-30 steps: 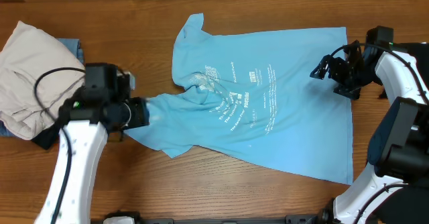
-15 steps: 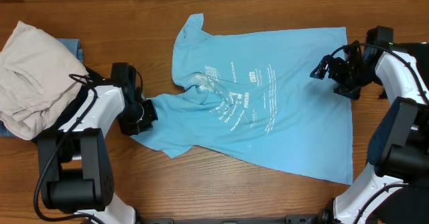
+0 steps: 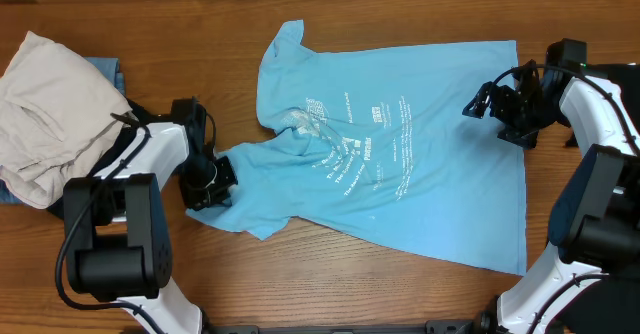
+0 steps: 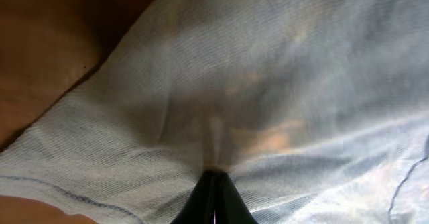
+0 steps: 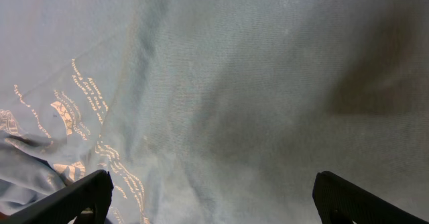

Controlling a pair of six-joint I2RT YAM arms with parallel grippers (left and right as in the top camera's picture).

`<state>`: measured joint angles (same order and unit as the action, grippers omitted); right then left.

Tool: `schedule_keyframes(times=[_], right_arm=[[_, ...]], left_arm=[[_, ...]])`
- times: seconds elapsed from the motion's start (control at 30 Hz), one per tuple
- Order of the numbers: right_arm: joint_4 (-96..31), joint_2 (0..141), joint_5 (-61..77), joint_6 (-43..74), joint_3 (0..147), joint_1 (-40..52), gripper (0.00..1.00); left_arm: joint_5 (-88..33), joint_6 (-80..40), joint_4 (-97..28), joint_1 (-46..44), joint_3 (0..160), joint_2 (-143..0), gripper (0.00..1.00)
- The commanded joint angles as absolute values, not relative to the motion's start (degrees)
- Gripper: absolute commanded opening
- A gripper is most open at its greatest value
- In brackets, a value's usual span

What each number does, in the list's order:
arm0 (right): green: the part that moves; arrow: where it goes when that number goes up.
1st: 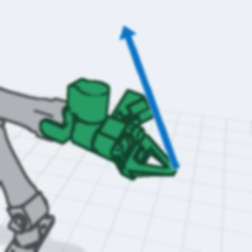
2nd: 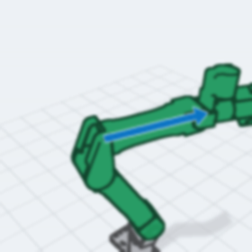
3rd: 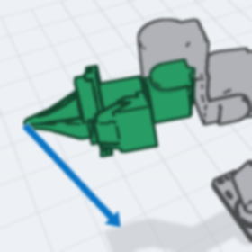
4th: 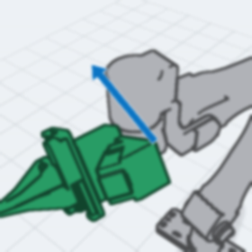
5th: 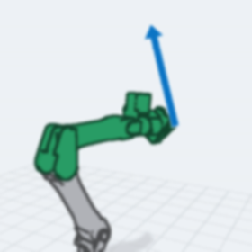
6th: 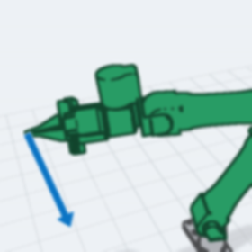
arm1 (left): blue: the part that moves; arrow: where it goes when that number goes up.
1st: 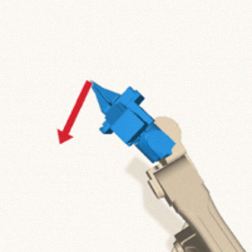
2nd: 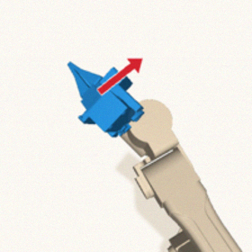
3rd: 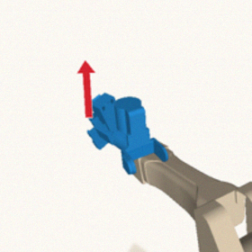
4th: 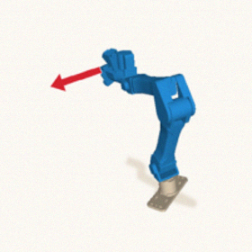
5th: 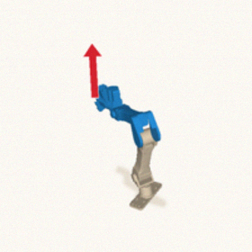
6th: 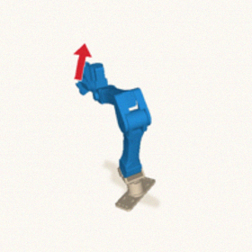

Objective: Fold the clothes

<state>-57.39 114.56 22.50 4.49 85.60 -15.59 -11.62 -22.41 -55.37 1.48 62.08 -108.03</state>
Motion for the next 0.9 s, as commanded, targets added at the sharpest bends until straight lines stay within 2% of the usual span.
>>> schedule_keyframes(times=[0.0,0.23,0.4,0.73,0.87], right_arm=[[-57.06,113.16,23.03,4.69,86.63,-15.49,1.00],[-57.06,113.16,23.03,4.69,86.63,-15.49,1.00],[-57.06,113.16,23.03,4.67,86.63,-15.49,1.00],[-57.06,113.16,23.03,4.67,86.63,-15.49,1.00],[-57.06,113.16,23.03,4.67,86.63,-15.49,1.00]], left_arm=[[-4.43,-26.22,-55.40,1.04,52.95,-113.36,0.04],[-1.74,-29.67,-56.23,1.19,48.69,-113.34,0.04],[-4.21,-29.61,-60.27,1.23,48.77,-113.34,0.12],[-8.88,-29.85,-58.13,1.19,42.09,-113.34,0.08],[-10.00,-29.69,-58.33,1.10,38.72,-113.34,0.12]])
